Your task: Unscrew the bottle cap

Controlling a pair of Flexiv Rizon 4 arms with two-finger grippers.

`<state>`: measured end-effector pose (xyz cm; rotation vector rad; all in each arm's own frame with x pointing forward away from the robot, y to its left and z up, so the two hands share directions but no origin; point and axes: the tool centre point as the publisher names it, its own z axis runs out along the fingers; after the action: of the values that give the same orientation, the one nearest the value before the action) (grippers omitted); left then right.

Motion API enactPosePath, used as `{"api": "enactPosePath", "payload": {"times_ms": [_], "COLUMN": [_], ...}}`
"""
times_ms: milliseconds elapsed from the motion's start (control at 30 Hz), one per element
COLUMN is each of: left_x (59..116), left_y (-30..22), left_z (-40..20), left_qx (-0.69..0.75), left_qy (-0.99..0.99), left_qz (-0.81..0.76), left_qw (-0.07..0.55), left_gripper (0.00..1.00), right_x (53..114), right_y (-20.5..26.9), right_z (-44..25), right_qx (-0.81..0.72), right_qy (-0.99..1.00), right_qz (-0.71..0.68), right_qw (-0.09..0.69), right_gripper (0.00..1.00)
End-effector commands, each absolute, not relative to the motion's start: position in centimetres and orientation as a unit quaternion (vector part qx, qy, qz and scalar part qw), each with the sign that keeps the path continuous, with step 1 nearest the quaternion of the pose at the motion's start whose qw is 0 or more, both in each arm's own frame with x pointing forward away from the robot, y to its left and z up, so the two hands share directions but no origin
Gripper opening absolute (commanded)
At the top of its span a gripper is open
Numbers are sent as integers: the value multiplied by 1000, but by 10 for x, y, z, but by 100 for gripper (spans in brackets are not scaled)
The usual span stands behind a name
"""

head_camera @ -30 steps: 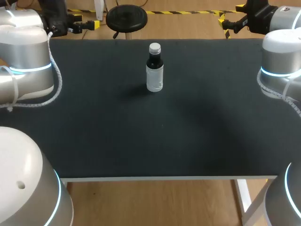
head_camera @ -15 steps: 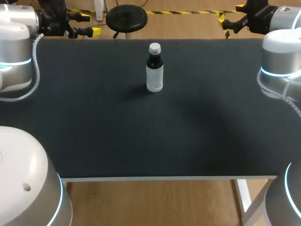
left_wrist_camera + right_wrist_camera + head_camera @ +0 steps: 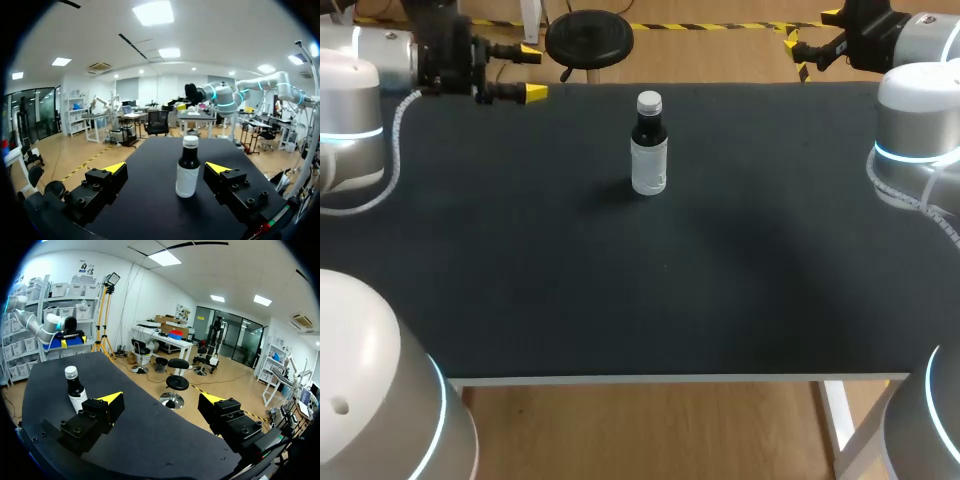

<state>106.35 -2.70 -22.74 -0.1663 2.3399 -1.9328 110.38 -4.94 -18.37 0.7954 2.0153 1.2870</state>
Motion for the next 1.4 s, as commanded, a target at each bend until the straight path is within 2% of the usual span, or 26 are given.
{"api": "enactPosePath", "payload": {"times_ms": [33, 500, 1400], "left_x": [1068, 1053, 1055], "left_y": [-39, -86, -137], "left_z": [-237, -257, -284], "left_qx": [-23, 4, 75], "left_qy": [761, 751, 731], "left_qz": [-649, -660, -671], "left_qw": [18, -16, -102], "left_gripper": [100, 100, 100], "right_x": [1104, 1104, 1104], "right_y": [-50, -50, -50], "right_z": [-184, -184, -184], "right_qx": [300, 300, 300], "right_qy": [761, 761, 761], "right_qz": [487, 487, 487], "right_qw": [306, 306, 306], "right_gripper": [100, 100, 100]}}
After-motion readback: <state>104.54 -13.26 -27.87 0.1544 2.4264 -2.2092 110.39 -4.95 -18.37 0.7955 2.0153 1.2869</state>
